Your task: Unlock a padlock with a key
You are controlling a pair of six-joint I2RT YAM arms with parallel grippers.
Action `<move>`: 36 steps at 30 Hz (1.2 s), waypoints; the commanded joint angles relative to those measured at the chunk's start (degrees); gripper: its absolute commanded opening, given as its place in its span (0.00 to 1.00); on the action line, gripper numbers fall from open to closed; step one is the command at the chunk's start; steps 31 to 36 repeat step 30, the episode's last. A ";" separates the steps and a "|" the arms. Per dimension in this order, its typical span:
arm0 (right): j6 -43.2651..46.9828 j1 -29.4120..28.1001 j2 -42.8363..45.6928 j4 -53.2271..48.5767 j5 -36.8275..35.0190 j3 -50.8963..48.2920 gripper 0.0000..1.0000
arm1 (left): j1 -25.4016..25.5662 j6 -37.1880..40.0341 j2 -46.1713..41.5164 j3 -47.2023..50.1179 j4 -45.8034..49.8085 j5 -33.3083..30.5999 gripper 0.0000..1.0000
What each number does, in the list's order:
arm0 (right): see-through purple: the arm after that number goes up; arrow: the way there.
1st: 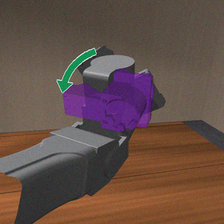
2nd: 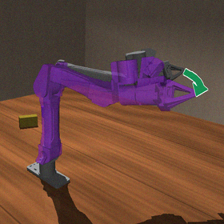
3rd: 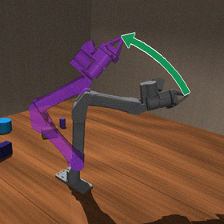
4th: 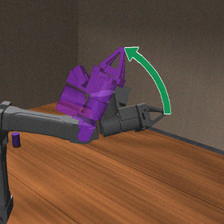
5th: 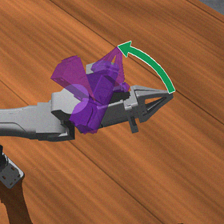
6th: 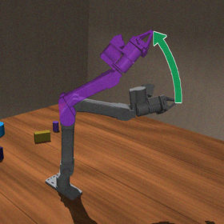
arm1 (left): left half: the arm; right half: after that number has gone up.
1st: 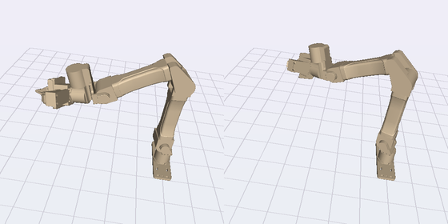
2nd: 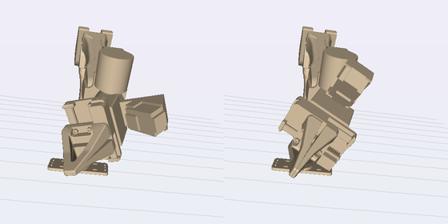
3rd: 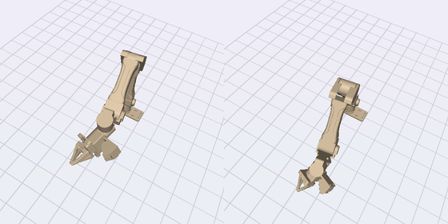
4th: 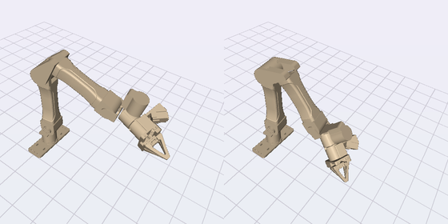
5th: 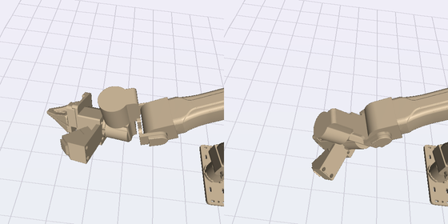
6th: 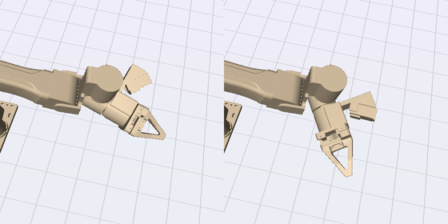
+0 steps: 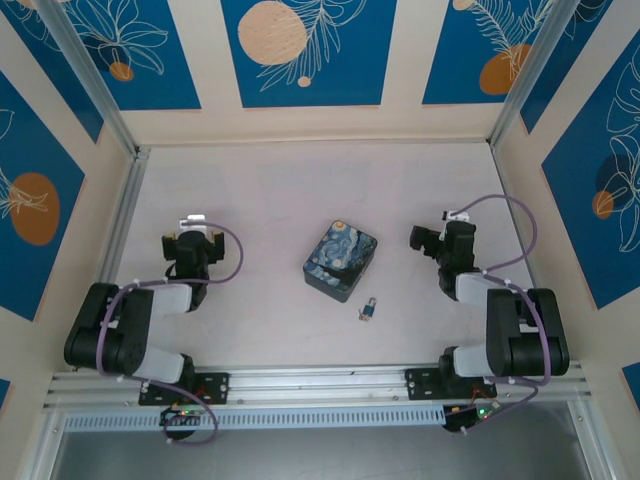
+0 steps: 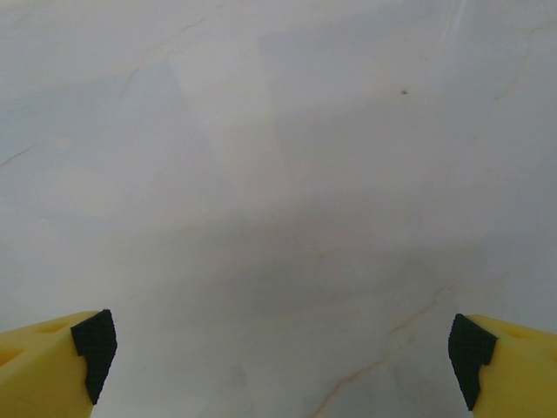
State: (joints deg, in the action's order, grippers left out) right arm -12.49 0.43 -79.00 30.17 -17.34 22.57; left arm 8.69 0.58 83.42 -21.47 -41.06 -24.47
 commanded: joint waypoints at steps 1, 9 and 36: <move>4.65 -0.43 -4.51 23.10 7.36 -4.33 0.99 | -1.37 1.06 2.69 -0.05 -7.92 8.96 1.00; 6.40 0.47 -8.75 16.68 14.72 1.32 1.00 | -3.82 0.03 4.83 -0.94 -7.88 13.97 1.00; 7.10 -0.59 -8.27 16.50 12.27 1.16 0.99 | -3.77 0.12 4.48 -0.18 -9.07 13.99 1.00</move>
